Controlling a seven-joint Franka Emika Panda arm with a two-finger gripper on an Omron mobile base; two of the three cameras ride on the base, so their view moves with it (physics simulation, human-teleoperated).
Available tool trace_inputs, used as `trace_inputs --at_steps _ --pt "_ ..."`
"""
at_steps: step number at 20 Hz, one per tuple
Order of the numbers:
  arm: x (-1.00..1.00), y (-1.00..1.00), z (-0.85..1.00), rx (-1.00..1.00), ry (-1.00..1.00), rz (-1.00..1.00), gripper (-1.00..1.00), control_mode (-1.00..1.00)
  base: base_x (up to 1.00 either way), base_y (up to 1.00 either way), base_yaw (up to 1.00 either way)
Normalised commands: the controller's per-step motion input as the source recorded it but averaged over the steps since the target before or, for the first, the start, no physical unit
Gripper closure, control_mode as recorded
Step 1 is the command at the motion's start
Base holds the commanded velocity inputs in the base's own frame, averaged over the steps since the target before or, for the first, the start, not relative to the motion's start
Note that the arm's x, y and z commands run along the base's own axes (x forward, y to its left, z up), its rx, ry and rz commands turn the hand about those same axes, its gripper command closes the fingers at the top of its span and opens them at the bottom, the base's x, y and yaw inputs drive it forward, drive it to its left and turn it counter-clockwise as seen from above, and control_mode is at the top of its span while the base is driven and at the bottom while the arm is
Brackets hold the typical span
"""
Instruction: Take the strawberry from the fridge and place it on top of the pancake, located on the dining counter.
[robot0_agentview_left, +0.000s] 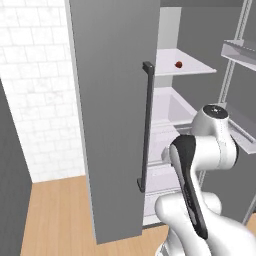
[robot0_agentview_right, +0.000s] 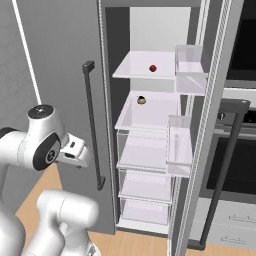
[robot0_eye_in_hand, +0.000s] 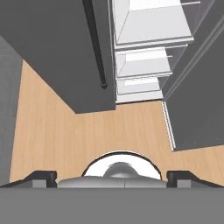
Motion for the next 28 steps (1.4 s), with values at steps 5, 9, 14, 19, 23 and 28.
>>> trace_inputs --at_steps 5,9,14,19,23,28 --pt "0.00 0.01 -0.04 0.00 0.04 0.00 -1.00 -1.00 0.00 0.00 0.00" --pt "0.00 0.00 0.00 0.00 0.00 0.00 -1.00 -1.00 0.00 0.00 0.00" --pt "0.23 0.00 0.00 0.00 0.00 0.09 -1.00 -1.00 0.00 0.00 0.00" --pt "0.00 0.00 0.00 0.00 0.00 0.00 -1.00 1.00 0.33 -0.05 0.30" --pt "0.00 0.00 0.00 0.00 0.00 0.00 -1.00 1.00 -0.01 -0.05 0.13" --pt "0.00 0.00 0.00 0.00 0.00 0.00 -1.00 1.00 -0.02 -0.37 -0.13"
